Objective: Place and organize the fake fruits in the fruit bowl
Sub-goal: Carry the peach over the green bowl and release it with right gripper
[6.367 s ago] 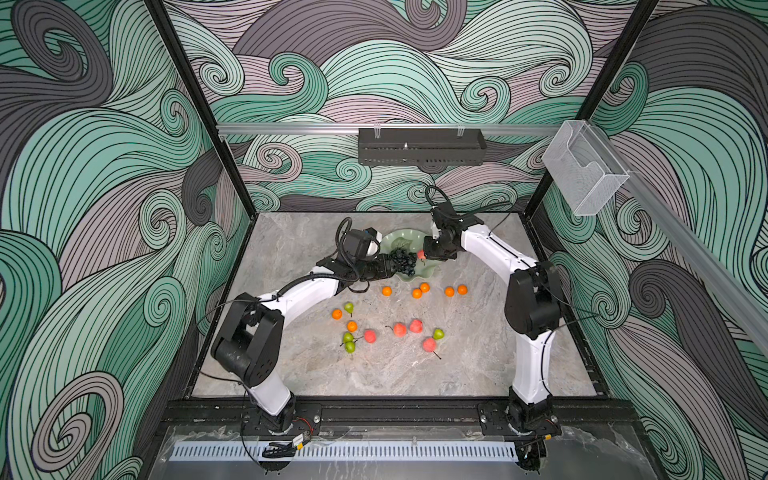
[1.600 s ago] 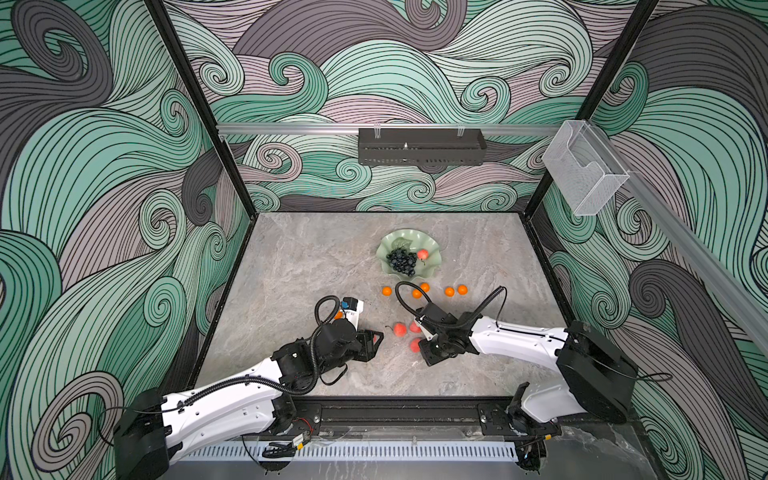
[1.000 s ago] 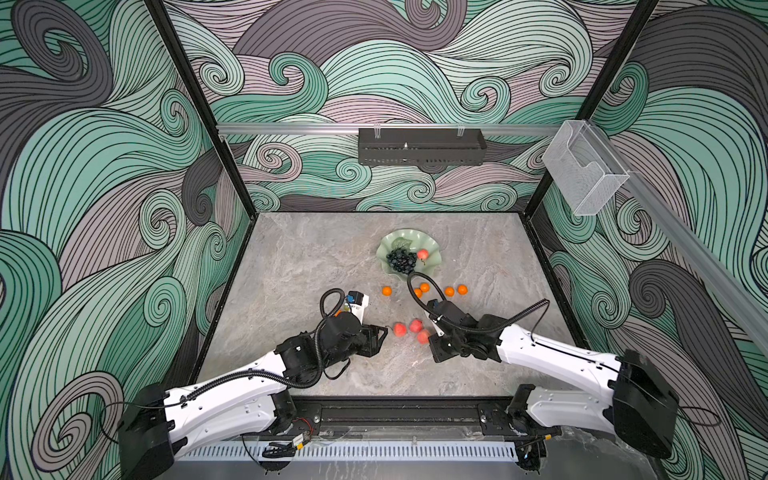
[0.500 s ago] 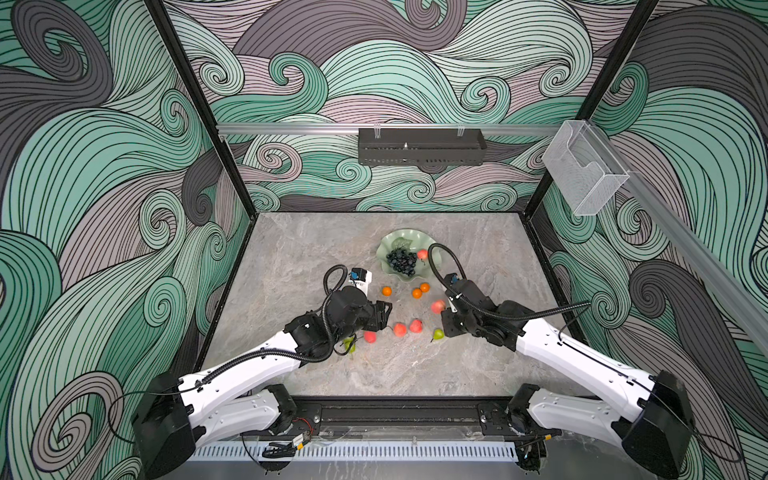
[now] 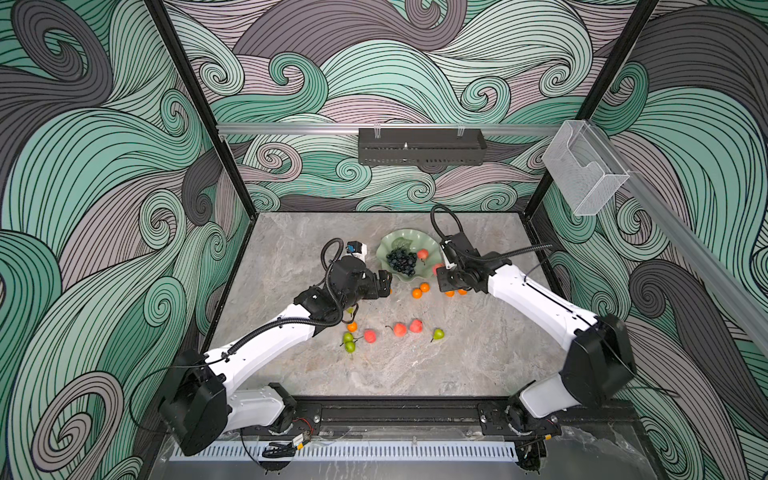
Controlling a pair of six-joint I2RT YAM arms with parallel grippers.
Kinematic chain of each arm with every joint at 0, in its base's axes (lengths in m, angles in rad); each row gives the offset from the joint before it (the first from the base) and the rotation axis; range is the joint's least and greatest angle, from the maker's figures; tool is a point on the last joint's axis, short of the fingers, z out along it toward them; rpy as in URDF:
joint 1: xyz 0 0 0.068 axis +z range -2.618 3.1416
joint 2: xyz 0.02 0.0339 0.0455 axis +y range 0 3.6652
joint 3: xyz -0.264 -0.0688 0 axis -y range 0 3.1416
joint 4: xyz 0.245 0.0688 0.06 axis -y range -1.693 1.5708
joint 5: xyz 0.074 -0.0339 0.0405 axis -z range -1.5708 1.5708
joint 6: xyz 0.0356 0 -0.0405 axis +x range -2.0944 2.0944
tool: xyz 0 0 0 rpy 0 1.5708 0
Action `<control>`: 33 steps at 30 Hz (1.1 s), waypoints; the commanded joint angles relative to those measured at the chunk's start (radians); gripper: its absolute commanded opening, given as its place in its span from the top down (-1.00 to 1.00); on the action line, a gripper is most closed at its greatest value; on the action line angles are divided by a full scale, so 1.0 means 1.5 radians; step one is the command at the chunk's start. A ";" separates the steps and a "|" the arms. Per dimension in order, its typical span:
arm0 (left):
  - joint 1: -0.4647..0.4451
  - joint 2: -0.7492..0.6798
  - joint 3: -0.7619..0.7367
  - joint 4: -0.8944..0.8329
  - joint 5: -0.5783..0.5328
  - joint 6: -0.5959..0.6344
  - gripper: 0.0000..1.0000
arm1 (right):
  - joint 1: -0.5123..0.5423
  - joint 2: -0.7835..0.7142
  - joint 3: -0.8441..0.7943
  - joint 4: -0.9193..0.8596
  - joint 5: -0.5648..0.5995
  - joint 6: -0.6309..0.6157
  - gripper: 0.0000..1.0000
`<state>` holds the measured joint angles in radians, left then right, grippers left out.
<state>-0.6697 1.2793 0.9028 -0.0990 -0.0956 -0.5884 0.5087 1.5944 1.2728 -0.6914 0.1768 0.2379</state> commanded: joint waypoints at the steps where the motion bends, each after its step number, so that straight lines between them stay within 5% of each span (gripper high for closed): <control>1: 0.022 0.037 0.036 0.030 0.026 0.009 -0.97 | -0.018 0.075 0.074 -0.050 -0.002 -0.035 1.00; 17: 0.118 0.170 0.102 0.047 0.159 -0.023 -0.97 | -0.042 0.361 0.392 -0.178 0.014 -0.127 1.00; 33: 0.130 0.186 0.114 0.044 0.216 -0.025 -0.97 | -0.041 0.408 0.454 -0.206 -0.013 -0.134 0.80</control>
<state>-0.4870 1.5497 1.0393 -0.0330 0.1963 -0.6193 0.4484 2.1937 1.9270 -0.9714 0.1734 0.0402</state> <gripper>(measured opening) 0.986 0.097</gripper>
